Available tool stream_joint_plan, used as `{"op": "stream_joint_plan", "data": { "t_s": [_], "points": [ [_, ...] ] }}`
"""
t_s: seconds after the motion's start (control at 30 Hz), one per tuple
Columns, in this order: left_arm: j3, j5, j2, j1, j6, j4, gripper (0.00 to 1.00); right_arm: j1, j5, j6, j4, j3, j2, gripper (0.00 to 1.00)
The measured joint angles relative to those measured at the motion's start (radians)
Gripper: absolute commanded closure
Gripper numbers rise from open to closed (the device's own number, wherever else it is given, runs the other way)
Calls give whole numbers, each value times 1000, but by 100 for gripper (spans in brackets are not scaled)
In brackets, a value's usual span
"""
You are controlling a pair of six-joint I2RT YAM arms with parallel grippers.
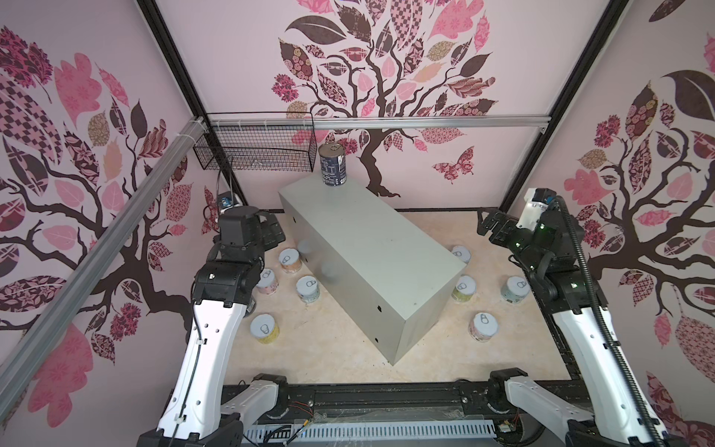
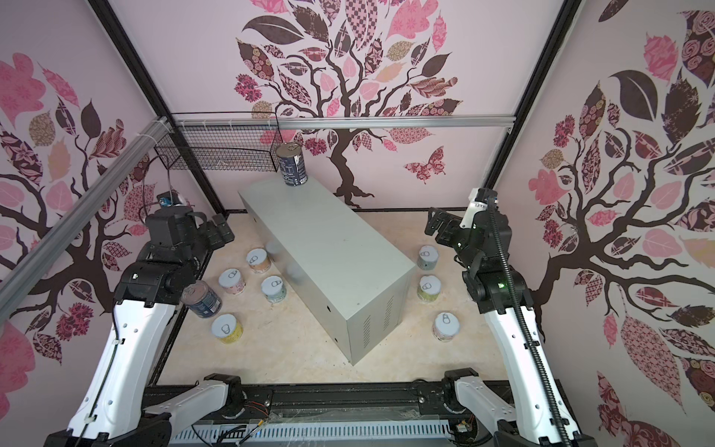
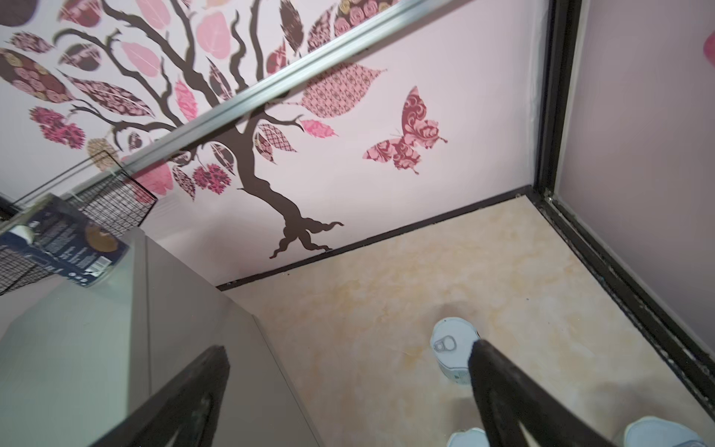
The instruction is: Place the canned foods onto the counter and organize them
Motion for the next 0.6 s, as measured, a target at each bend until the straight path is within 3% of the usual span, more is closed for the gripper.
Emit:
{"op": "stream_joint_plan", "data": {
  "t_s": [0.1,0.4,0.6],
  "points": [
    [-58,-28,0,67,-77,-30,2,-6,-31,53,36,-73,26,0],
    [-185,-224,47,87,-273,-107,2,-54,-39,219,221,-356,72,0],
    [-198,-243,139,181,-366,-143,2,-82,-40,273,320,-480,132,0]
  ]
}}
